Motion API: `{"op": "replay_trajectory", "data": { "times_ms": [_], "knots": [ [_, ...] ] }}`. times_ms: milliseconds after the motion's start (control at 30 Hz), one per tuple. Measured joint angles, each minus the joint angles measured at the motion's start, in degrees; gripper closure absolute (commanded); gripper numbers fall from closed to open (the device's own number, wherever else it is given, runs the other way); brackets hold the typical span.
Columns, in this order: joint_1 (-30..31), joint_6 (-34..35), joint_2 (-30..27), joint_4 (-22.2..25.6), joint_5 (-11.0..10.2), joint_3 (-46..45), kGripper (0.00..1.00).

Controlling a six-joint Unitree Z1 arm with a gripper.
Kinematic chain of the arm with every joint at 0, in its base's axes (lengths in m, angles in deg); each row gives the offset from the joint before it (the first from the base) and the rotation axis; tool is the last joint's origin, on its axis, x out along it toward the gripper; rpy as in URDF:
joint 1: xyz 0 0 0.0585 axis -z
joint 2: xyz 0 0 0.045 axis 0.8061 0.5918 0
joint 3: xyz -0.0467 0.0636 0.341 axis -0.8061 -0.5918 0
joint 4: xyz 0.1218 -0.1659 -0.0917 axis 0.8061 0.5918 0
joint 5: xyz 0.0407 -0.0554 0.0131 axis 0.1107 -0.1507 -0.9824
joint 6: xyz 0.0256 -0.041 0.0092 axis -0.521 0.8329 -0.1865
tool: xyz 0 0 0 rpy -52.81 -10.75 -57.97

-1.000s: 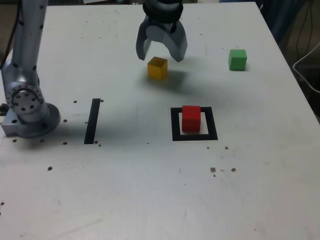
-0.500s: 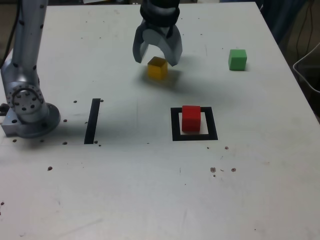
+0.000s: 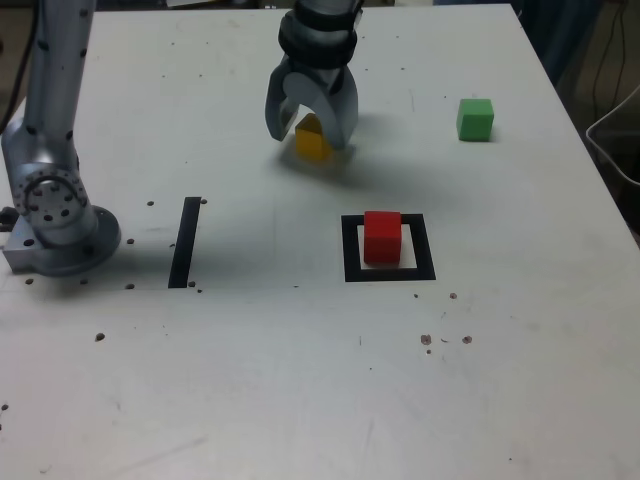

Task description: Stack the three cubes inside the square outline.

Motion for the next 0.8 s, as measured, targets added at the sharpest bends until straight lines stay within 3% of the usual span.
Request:
{"op": "replay_trajectory", "data": {
  "times_ms": [200, 500, 800],
  "knots": [
    [0.0, -0.01, 0.0, -0.27, 0.0, 0.31, 0.58],
    [0.08, -0.02, 0.0, -0.99, 0.32, 0.27, 0.69],
    [0.41, -0.09, -1.0, -0.29, 1.01, 0.43, 0.7]
  ]
}}
